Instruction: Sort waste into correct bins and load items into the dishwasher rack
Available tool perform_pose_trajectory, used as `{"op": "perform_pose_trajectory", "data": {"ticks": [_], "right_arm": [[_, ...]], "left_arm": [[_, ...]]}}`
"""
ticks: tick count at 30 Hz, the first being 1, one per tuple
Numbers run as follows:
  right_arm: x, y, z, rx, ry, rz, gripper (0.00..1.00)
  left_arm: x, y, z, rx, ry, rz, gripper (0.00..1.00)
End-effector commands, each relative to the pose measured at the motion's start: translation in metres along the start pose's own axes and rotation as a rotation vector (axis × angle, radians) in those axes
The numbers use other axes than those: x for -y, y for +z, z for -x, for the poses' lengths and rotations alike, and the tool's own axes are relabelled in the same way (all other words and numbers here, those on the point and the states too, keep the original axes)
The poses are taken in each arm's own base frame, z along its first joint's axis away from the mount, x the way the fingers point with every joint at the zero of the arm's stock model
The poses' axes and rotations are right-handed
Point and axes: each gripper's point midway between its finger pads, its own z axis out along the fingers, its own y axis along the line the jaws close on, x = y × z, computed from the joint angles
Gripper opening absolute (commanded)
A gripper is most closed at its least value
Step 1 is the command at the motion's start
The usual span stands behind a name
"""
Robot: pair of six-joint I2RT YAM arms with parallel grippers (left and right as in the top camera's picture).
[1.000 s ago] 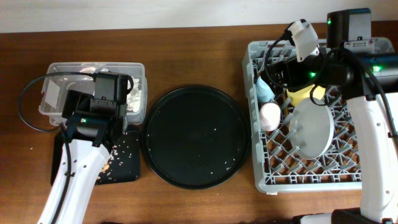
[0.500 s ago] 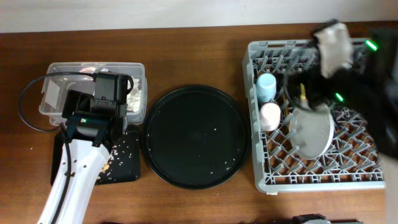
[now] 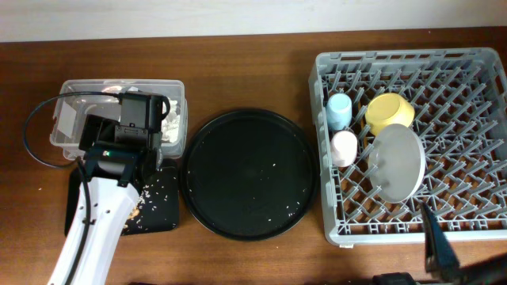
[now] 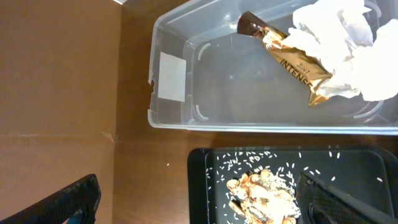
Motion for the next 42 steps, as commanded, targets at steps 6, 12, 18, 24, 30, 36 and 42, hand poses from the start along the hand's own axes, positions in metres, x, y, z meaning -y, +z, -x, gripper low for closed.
{"op": "perform_pose_trajectory", "data": {"ticks": [6, 12, 18, 24, 30, 36, 42], "right_arm": [[-0.021, 0.042, -0.122, 0.112, 0.071, -0.026, 0.98], [-0.024, 0.090, -0.169, 0.253, 0.109, -0.043, 0.98], [-0.028, 0.119, -0.229, 0.226, 0.129, -0.061, 0.98], [-0.037, 0.132, -0.283, 0.101, 0.158, -0.052, 0.98], [-0.042, 0.133, -0.314, -0.028, 0.175, -0.046, 0.98], [-0.042, 0.133, -0.320, -0.052, 0.179, -0.050, 0.98], [-0.043, 0.133, -0.320, -0.052, 0.179, -0.050, 0.98]], "left_arm": [[-0.008, -0.005, 0.003, 0.015, -0.010, 0.016, 0.99], [-0.008, -0.005, 0.003, 0.015, -0.010, 0.016, 0.99], [-0.008, -0.005, 0.003, 0.015, -0.010, 0.016, 0.99], [-0.008, -0.005, 0.003, 0.015, -0.010, 0.016, 0.99], [-0.008, -0.005, 0.003, 0.015, -0.010, 0.016, 0.99], [-0.008, -0.005, 0.003, 0.015, -0.010, 0.016, 0.99], [-0.008, -0.005, 0.003, 0.015, -0.010, 0.016, 0.99]]}}
